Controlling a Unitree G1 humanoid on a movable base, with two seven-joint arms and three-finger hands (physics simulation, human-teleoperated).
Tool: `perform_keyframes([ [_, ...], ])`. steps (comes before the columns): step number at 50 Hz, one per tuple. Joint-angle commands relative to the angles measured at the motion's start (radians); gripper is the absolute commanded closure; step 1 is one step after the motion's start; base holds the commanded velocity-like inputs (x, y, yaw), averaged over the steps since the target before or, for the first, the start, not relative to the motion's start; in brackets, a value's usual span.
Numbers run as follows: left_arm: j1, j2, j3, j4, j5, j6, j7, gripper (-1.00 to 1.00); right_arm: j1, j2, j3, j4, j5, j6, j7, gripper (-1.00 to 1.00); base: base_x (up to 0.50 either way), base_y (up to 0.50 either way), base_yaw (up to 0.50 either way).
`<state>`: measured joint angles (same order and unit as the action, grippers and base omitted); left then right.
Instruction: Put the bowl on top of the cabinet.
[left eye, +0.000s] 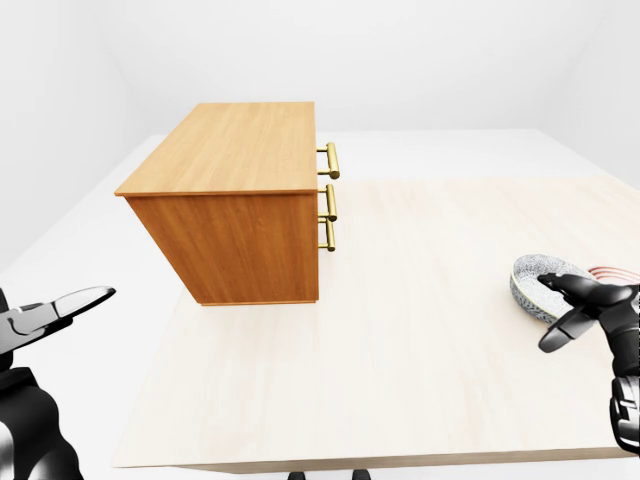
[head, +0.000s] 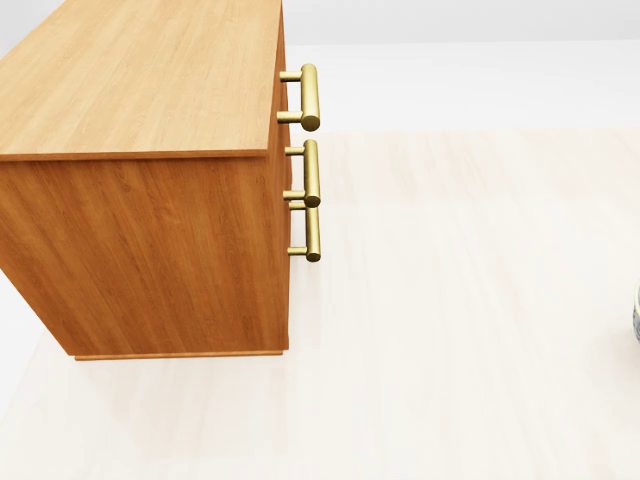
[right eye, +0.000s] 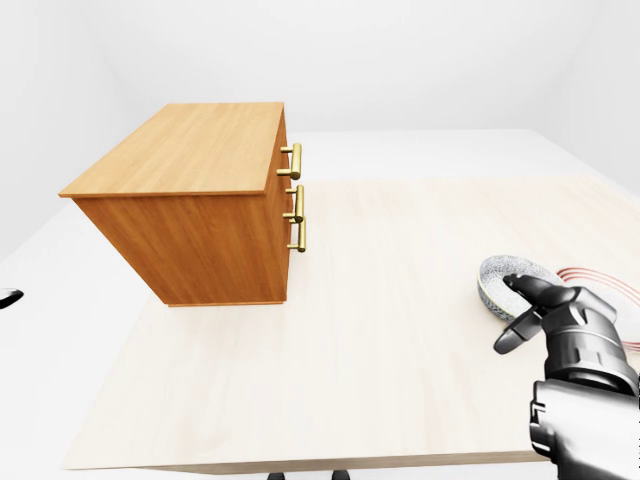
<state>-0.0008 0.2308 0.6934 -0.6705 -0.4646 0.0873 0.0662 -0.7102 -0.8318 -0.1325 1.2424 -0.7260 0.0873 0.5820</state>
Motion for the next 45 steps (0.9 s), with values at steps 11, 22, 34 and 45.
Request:
perform_keyframes([
  [11, 0.004, -0.005, -0.003, 0.0, 0.003, 0.0, -0.003, -1.0, 0.004, 0.024, 0.009, 0.028, 0.011, 0.0, -0.071, -1.0, 0.0, 0.0, 0.0],
  [22, 0.001, -0.004, -0.003, -0.01, 0.002, 0.0, 0.0, -1.0, 0.02, 0.025, 0.008, 0.033, 0.017, 0.0, -0.079, -1.0, 0.0, 0.0, 0.0],
  [34, 0.001, -0.007, -0.008, -0.013, 0.005, 0.0, 0.001, -1.0, 0.014, 0.049, 0.015, 0.052, 0.016, 0.0, -0.13, -1.0, 0.0, 0.0, 0.0],
  [45, 0.0, -0.003, -0.003, -0.015, -0.001, 0.0, 0.003, -1.0, 0.0, 0.07, 0.02, 0.063, 0.014, 0.0, -0.169, -1.0, 0.0, 0.0, 0.0],
])
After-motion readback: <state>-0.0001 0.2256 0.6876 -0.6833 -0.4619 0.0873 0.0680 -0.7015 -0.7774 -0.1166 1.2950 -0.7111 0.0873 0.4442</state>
